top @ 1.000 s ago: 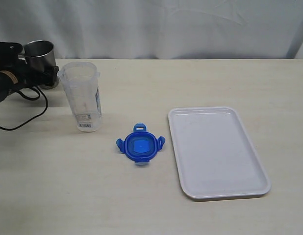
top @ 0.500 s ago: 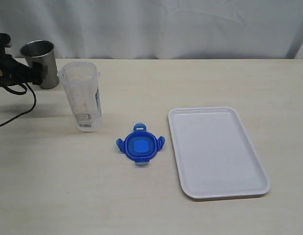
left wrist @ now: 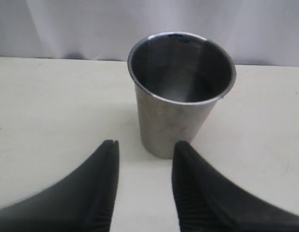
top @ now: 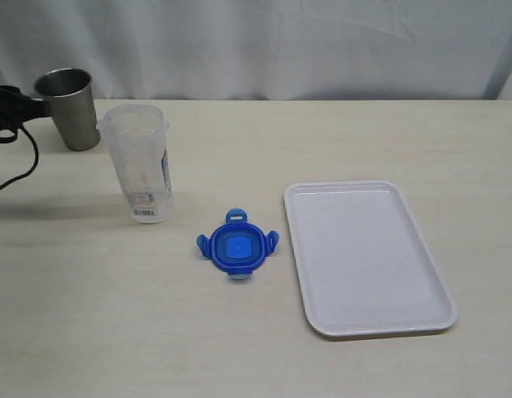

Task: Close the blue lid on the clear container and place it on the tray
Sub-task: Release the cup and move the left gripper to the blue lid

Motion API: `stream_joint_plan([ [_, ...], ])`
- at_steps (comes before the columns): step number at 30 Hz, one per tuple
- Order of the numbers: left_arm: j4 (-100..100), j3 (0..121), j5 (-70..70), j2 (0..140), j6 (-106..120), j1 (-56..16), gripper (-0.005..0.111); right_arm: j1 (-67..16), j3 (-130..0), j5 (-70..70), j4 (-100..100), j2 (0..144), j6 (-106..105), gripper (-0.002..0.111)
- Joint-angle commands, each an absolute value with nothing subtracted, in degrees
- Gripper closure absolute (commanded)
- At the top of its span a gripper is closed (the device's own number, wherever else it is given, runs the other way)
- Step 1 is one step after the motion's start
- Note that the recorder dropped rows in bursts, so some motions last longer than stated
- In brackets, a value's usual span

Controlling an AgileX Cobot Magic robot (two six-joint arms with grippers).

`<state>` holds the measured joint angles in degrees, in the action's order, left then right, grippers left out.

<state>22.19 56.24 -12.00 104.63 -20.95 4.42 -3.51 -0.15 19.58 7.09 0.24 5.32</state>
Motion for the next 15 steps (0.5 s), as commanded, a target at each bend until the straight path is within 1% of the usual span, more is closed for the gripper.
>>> stream_joint_plan([
  [1, 22.16, 56.01, -4.37, 100.06, -25.55, 3.18, 0.072, -3.44, 0.00, 19.55, 6.86, 0.00, 5.18, 0.104],
  [8, 20.17, 56.01, 9.85, 91.36, -25.71, 0.28, 0.072, -3.44, 0.00, 19.55, 6.86, 0.00, 5.18, 0.104],
  [11, 16.32, 56.01, 16.86, 87.30, -20.71, -1.57, 0.072, -3.44, 0.00, 19.55, 6.86, 0.00, 5.18, 0.104],
  [15, 3.93, 54.39, 22.06, 82.77, -8.60, -3.66, 0.072, -3.44, 0.00, 19.55, 6.86, 0.00, 5.18, 0.104],
])
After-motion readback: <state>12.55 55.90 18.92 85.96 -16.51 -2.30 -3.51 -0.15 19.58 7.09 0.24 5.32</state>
